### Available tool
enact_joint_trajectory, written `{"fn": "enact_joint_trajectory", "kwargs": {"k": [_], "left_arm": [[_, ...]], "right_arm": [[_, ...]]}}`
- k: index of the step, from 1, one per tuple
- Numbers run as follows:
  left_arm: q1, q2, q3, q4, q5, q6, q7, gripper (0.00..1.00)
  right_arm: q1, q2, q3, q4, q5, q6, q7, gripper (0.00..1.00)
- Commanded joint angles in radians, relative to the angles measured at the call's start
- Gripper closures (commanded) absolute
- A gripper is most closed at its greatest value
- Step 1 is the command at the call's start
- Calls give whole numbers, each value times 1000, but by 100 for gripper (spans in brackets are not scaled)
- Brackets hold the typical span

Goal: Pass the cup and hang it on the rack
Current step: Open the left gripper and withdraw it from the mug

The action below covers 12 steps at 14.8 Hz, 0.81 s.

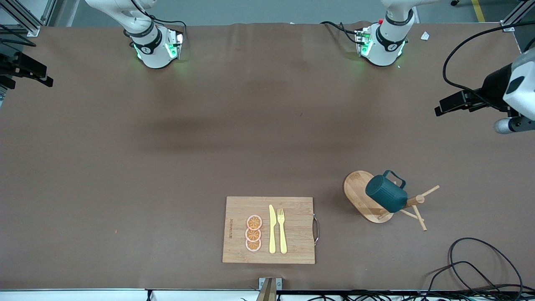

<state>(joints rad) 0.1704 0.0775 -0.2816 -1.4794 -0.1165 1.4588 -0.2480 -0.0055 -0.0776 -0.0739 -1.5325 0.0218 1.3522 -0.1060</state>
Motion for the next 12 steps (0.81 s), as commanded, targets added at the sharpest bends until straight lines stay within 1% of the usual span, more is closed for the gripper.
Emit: {"fn": "enact_joint_trajectory", "kwargs": {"k": [1, 4, 5, 7, 9, 10, 11, 12], "left_arm": [[3, -178, -40, -214, 38, 124, 48, 0], [-6, -177, -51, -188, 43, 121, 81, 0], [-41, -173, -45, -170, 54, 118, 96, 0], [-119, -147, -19, -100, 150, 104, 84, 0], [-138, -86, -13, -6, 156, 71, 78, 0], [-162, -55, 20, 38, 156, 55, 78, 0], [-202, -39, 74, 62, 153, 28, 79, 0], [-231, -39, 114, 62, 152, 25, 82, 0]], "right_arm": [[-16, -27, 9, -23, 13, -2, -9, 0], [-16, -27, 9, -23, 12, -2, -9, 0], [-16, -27, 9, -23, 12, -2, -9, 0], [-16, -27, 9, -23, 12, -2, -9, 0], [-16, -27, 9, -23, 12, -2, -11, 0], [-16, -27, 9, -23, 12, -2, -11, 0], [-16, -27, 9, -23, 12, -2, -11, 0], [-16, -27, 9, -23, 12, -4, -11, 0]]}}
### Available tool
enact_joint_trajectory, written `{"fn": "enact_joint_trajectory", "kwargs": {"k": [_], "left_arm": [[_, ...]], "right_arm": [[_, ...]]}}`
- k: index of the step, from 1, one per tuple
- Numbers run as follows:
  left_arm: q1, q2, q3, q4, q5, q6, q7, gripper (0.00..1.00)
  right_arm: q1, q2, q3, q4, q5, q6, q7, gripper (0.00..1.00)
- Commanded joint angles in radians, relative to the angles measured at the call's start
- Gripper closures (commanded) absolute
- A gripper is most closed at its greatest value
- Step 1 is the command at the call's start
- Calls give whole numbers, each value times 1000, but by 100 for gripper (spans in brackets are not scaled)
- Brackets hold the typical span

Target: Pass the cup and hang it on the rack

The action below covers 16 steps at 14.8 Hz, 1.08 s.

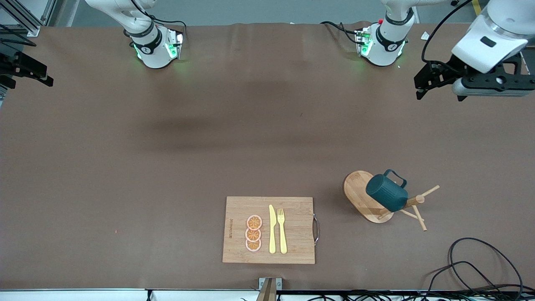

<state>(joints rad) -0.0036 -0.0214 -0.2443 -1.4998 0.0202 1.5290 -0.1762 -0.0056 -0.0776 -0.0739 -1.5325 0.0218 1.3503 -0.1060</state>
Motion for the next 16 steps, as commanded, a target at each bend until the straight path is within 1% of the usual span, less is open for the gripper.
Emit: {"fn": "enact_joint_trajectory", "kwargs": {"k": [1, 3, 5, 7, 10, 12, 16], "left_arm": [[-74, 54, 95, 82, 18, -46, 21, 0], [-66, 54, 100, 81, 9, -40, 26, 0], [-27, 52, 99, 75, -37, -29, 26, 0], [-16, 49, 99, 64, -58, -29, 21, 0], [-15, 34, 102, 41, -40, -26, -11, 0], [-13, 37, 100, 47, 6, -26, 1, 0], [-13, 49, 92, 53, 9, -27, 3, 0]], "right_arm": [[-16, -27, 9, -23, 12, 0, -12, 0], [-16, -27, 9, -23, 12, 0, -11, 0], [-16, -27, 9, -23, 12, 0, -11, 0], [-16, -27, 9, -23, 12, -2, -11, 0], [-16, -27, 9, -23, 12, -2, -11, 0], [-16, -27, 9, -24, 12, -2, -11, 0], [-16, -27, 9, -24, 12, 0, -12, 0]]}}
